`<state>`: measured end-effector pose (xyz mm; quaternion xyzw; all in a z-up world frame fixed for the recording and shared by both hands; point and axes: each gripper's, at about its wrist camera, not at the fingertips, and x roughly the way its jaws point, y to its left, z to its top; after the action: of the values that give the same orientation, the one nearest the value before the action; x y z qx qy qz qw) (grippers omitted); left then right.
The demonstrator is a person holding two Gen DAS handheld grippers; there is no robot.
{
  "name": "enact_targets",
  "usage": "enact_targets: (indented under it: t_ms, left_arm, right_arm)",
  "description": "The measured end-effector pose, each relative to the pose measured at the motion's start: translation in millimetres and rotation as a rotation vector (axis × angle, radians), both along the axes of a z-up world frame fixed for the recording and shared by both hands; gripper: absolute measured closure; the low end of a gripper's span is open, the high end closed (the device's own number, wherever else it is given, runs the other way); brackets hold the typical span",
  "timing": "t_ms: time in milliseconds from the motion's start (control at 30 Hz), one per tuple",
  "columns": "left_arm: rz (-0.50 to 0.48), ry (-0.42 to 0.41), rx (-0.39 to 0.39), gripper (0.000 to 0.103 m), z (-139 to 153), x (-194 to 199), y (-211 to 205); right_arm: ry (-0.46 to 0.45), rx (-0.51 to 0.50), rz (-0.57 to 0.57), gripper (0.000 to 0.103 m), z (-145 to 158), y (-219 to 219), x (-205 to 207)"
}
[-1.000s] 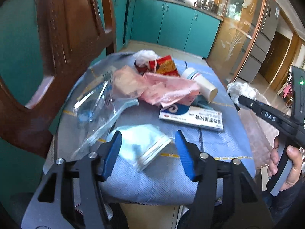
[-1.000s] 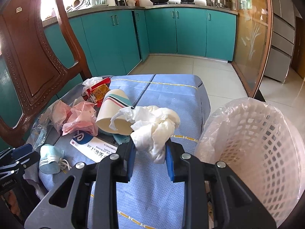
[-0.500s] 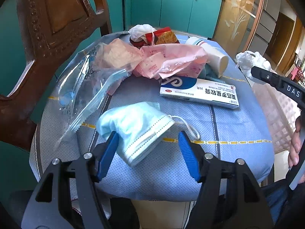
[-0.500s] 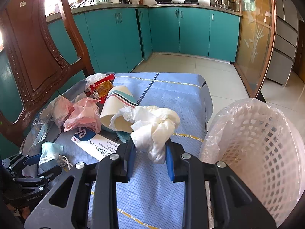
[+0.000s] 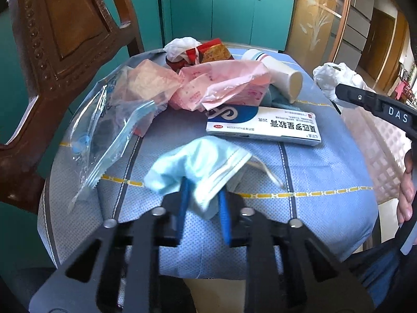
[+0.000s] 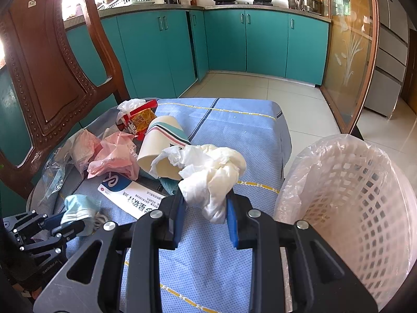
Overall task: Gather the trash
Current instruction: 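Grasp the blue face mask with the left gripper while the right holds the tissue, then drop the tissue from the right gripper into the wastebasket while the left carries the mask there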
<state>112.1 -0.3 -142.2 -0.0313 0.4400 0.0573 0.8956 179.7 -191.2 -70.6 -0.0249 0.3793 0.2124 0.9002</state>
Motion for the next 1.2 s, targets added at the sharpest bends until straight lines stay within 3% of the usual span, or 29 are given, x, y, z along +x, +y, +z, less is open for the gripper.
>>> enact_targets:
  t_ms: [233, 1200]
  left_arm:
    - [-0.009, -0.015, 0.001, 0.091, 2.0, -2.7, -3.5]
    - [-0.022, -0.145, 0.021, 0.092, 39.9, -17.0, -10.4]
  right_arm:
    - [-0.002, -0.001, 0.003, 0.075, -0.3, -0.4, -0.5]
    - [-0.002, -0.01, 0.019, 0.075, -2.0, 2.5, -2.2]
